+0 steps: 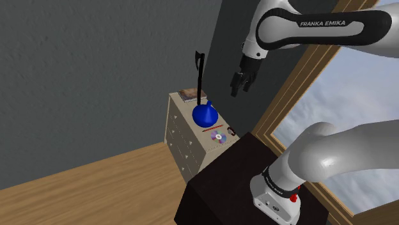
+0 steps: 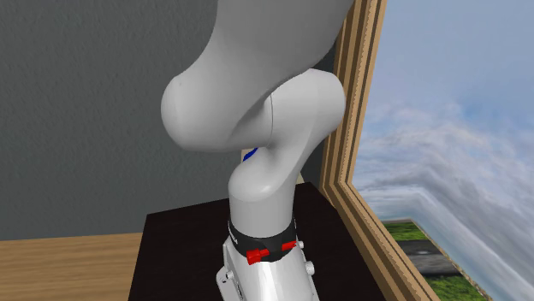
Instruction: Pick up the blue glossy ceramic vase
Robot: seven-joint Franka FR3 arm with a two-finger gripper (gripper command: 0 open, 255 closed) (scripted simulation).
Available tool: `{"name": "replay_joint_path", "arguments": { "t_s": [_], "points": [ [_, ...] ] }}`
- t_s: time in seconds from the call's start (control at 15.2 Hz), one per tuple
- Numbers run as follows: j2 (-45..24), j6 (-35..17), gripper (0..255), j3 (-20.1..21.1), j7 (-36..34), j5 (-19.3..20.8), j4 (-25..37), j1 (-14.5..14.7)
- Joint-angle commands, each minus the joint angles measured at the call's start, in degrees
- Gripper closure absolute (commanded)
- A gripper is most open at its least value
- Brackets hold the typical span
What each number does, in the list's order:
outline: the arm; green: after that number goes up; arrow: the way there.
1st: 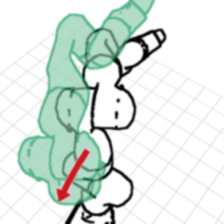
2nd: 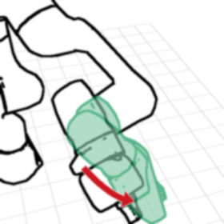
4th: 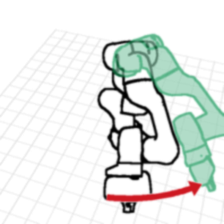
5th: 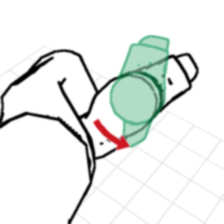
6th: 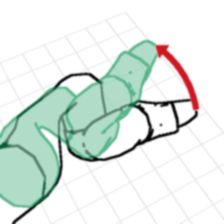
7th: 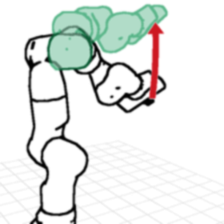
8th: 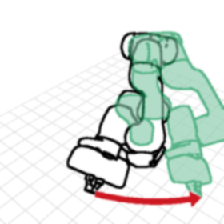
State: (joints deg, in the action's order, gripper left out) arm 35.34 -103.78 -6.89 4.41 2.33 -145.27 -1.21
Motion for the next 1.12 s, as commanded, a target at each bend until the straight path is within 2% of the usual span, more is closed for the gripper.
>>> {"name": "replay_joint_path", "arguments": {
  "t_s": [0.0, 0.59, 1.06],
  "points": [
    [-3.5, -4.98, 0, -1.15, 1.04, 0.62, -0.6, -0.43],
    [-21.61, -24.22, 0, -5.06, 5.01, 0.15, 1.43, -0.94],
    [-37.58, -35.87, 0, -7.04, 10.04, -4.38, 7.88, -1.25]
  ]
}}
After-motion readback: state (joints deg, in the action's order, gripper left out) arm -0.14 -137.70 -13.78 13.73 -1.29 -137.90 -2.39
